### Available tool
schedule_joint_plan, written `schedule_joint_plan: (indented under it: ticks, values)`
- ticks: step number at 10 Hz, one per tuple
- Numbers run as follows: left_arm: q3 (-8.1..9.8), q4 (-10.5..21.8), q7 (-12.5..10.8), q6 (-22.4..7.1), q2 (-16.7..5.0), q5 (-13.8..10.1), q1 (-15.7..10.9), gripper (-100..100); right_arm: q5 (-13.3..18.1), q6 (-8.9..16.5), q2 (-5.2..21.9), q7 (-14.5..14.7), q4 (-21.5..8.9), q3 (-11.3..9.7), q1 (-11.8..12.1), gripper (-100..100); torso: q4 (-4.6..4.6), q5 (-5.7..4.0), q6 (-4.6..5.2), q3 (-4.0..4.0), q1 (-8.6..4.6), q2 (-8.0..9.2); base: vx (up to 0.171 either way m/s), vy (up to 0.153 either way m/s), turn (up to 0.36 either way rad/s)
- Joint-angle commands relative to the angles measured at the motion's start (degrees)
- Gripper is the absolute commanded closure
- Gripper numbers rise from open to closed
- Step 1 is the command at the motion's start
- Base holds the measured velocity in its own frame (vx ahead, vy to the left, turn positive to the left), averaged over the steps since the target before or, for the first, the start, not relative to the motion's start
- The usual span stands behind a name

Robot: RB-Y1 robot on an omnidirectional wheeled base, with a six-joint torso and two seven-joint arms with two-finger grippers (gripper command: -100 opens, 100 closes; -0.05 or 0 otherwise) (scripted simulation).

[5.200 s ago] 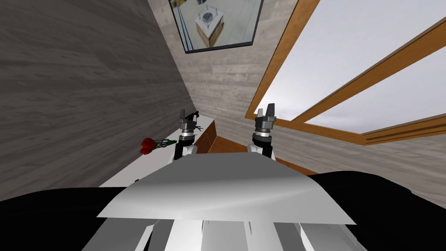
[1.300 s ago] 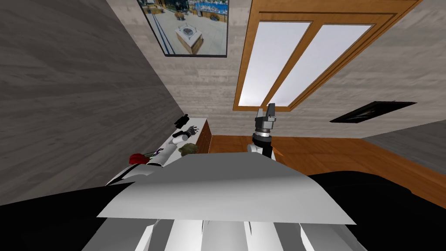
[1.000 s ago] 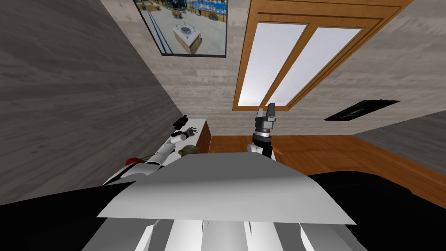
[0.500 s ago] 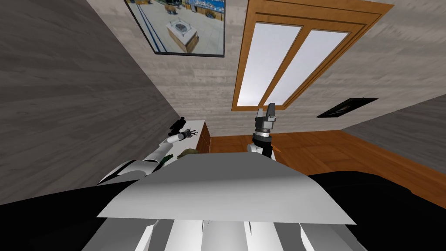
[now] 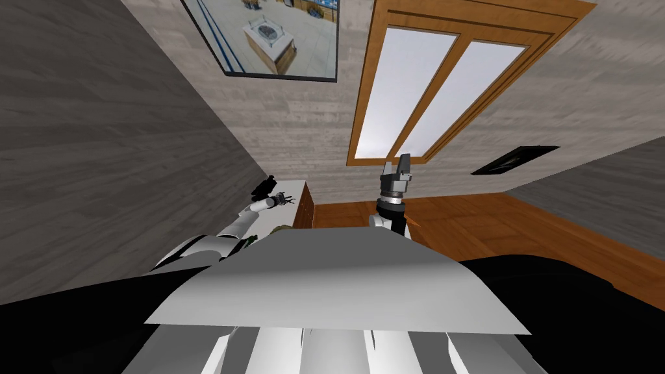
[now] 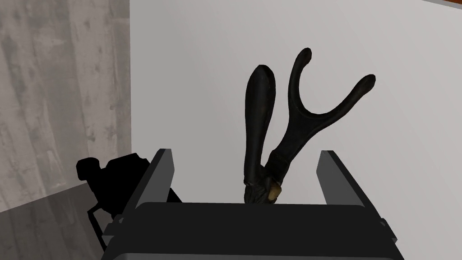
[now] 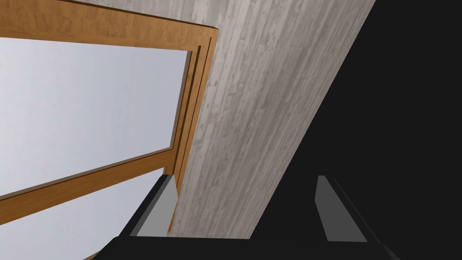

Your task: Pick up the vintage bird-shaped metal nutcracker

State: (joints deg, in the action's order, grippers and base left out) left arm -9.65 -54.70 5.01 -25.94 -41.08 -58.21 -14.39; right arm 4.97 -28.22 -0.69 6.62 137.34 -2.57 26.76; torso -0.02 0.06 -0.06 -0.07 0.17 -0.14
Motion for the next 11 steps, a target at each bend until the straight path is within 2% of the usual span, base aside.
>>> schedule_joint_plan:
  ticks: [1, 2, 3, 4, 5, 6, 11]
  values:
    - [0.21, 1.7, 0.4, 0.2, 1.1, 0.9, -1.2, -100, 0.0, 0.0, 0.0, 0.0, 0.0, 0.0, 0.0, 0, 0.00, 0.00, 0.00, 0.00, 0.00, 0.00, -0.022, 0.061, 0.033]
    - [0.84, 3.3, -1.0, 0.3, 3.6, 4.3, -3.3, -100, 0.0, 0.0, 0.0, 0.0, 0.0, 0.0, 0.0, 0, 0.01, 0.01, -0.01, 0.04, 0.05, 0.06, -0.024, 0.071, 0.076]
    - [1.46, 5.1, -2.5, 0.3, 5.4, 6.0, -5.3, -100, 0.0, 0.0, 0.0, 0.0, 0.0, 0.0, 0.0, 0, 0.02, 0.03, 0.00, 0.04, 0.06, 0.06, 0.023, 0.013, 0.078]
    - [1.46, 5.1, -2.5, 0.3, 6.3, 8.5, -5.4, -100, 0.0, 0.0, 0.0, 0.0, 0.0, 0.0, 0.0, 0, 0.00, -0.01, 0.00, -0.02, -0.09, -0.05, 0.015, 0.011, 0.051]
    - [2.09, 6.8, -3.9, 0.3, 8.4, 10.5, -7.5, -100, 0.0, 0.0, 0.0, 0.0, 0.0, 0.0, 0.0, 0, -0.01, -0.02, 0.01, -0.03, -0.14, -0.06, 0.023, 0.022, 0.078]
    - [2.09, 6.8, -3.9, 0.3, 8.9, 12.3, -7.5, -100, 0.0, 0.0, 0.0, 0.0, 0.0, 0.0, 0.0, 0, -0.01, -0.02, 0.00, -0.04, -0.12, -0.09, 0.008, 0.005, 0.028]
    - [2.09, 6.8, -3.9, 0.3, 8.9, 12.3, -7.5, -100, 0.0, 0.0, 0.0, 0.0, 0.0, 0.0, 0.0, 0, 0.01, -0.04, -0.01, 0.02, -0.17, 0.03, 0.002, 0.001, 0.006]
